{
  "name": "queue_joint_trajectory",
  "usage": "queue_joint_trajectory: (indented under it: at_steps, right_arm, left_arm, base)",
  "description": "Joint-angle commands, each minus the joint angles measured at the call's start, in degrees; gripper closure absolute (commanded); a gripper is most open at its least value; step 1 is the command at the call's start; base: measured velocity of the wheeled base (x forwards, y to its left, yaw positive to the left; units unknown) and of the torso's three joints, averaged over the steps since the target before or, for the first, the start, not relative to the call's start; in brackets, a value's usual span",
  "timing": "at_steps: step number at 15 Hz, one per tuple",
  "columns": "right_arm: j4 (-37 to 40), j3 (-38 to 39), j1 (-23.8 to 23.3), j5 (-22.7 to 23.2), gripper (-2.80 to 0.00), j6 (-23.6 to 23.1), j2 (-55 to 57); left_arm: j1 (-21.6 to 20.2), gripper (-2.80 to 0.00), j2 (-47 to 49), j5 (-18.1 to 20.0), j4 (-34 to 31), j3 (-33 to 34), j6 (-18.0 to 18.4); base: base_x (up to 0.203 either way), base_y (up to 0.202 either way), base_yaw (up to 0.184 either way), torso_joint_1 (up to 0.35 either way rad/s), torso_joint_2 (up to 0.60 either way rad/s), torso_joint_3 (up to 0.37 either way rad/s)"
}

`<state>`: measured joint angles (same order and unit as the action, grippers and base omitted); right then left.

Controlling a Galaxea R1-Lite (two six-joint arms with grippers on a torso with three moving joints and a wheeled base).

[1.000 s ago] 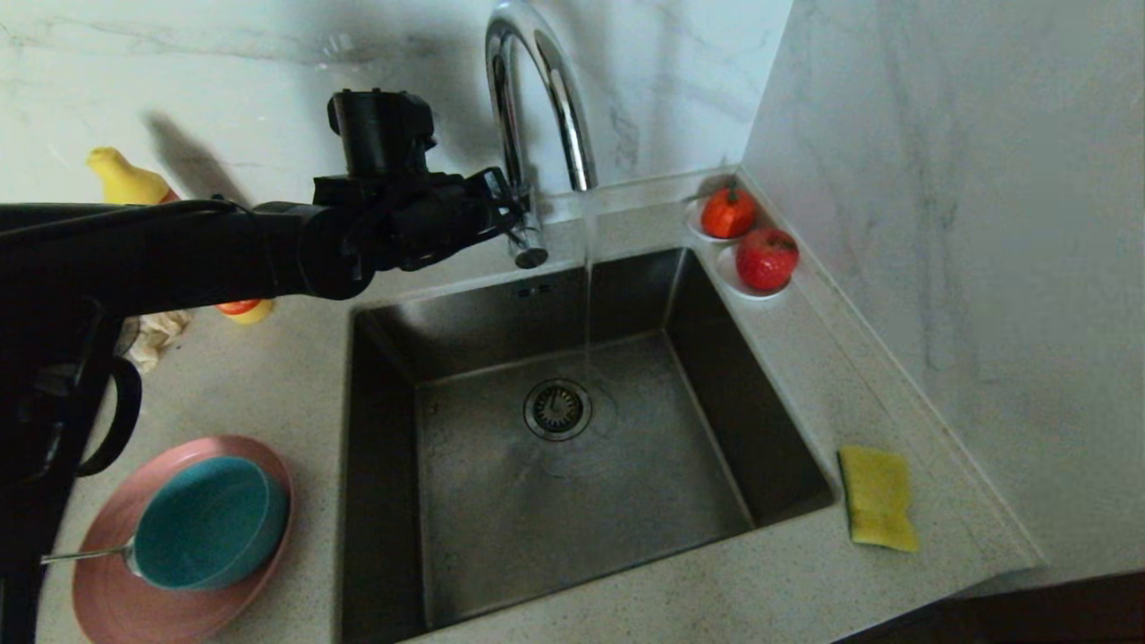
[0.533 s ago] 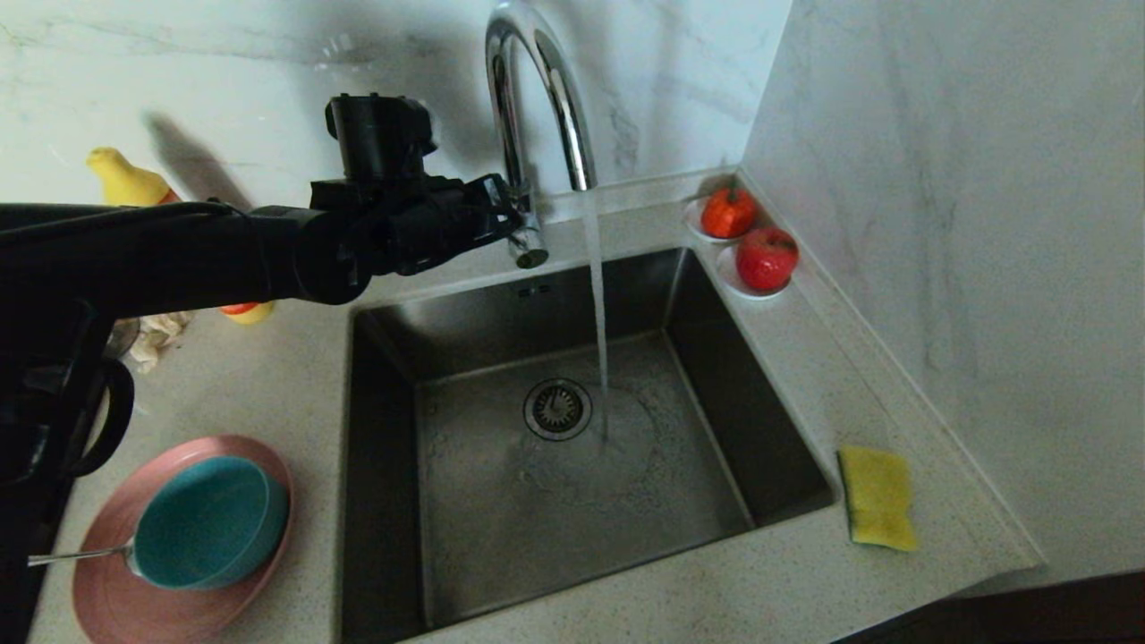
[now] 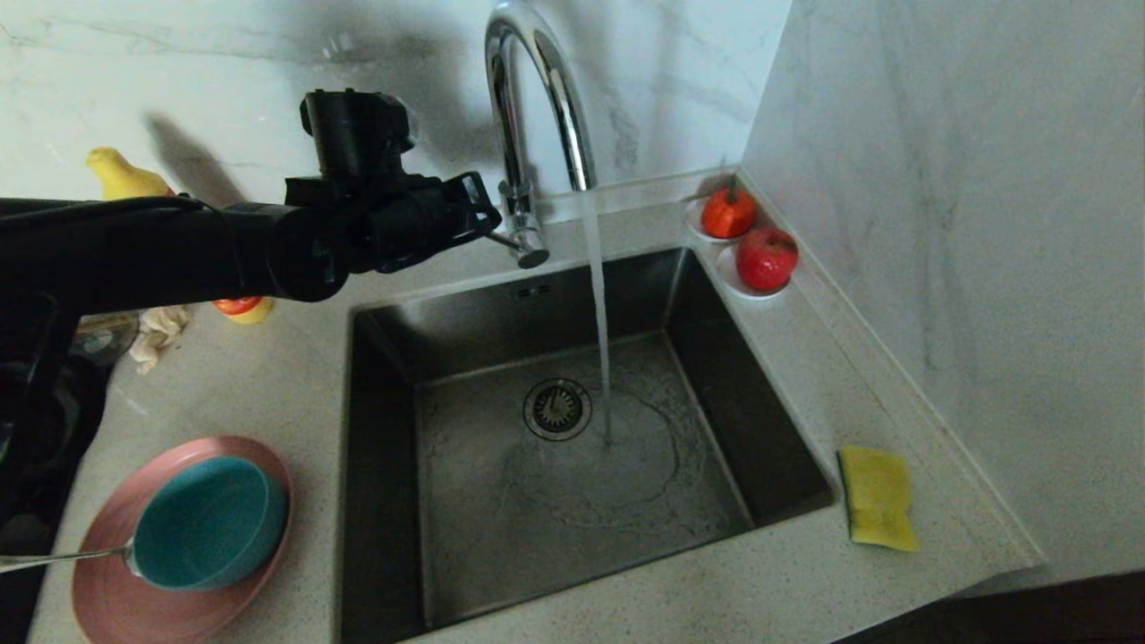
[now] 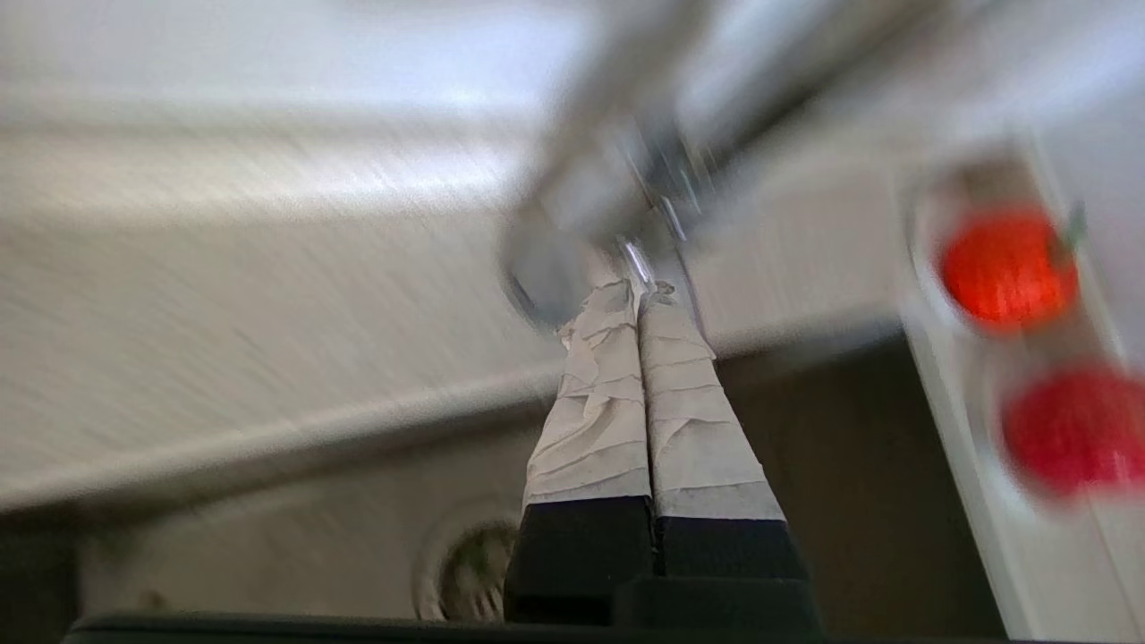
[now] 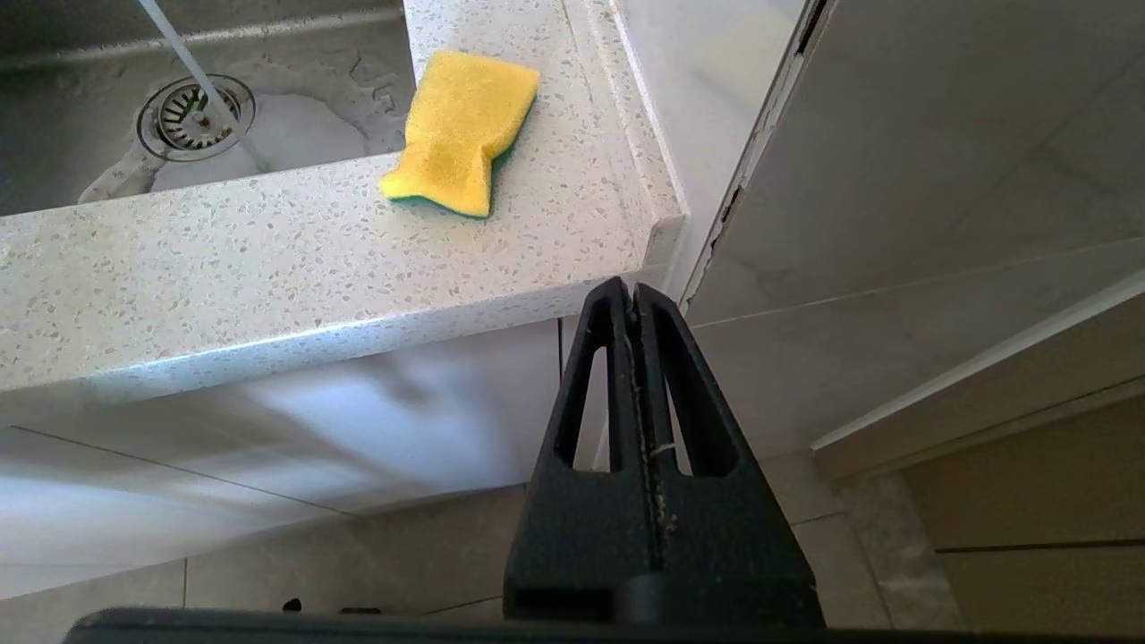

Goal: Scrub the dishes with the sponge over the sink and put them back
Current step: Turn on the faucet

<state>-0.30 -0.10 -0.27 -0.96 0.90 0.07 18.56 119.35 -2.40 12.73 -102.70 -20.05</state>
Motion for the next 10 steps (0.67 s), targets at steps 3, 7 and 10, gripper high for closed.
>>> queue_joint_trajectory:
  at_steps: [3,7,10]
  right_arm:
    - [0.0,0.0,0.0,0.0,0.00,0.0,0.0]
    - [0.0,0.0,0.0,0.0,0.00,0.0,0.0]
    - [0.0,0.0,0.0,0.0,0.00,0.0,0.0]
  left_arm:
    - [-2.8,0.00,-2.9,-4.9,-0.1,-3.3,-0.1]
    - [-2.8,0.00,-15.6,-6.1,-0.9,6.3,0.2]
    - [-2.8,0.00,-29.2,-6.7,-1.3,18.3,3.6]
  base:
    - [0.000,0.000,0.000,0.000,0.00,0.000]
    - [0.000,0.000,0.000,0.000,0.00,0.000]
    - [0.000,0.000,0.000,0.000,0.00,0.000]
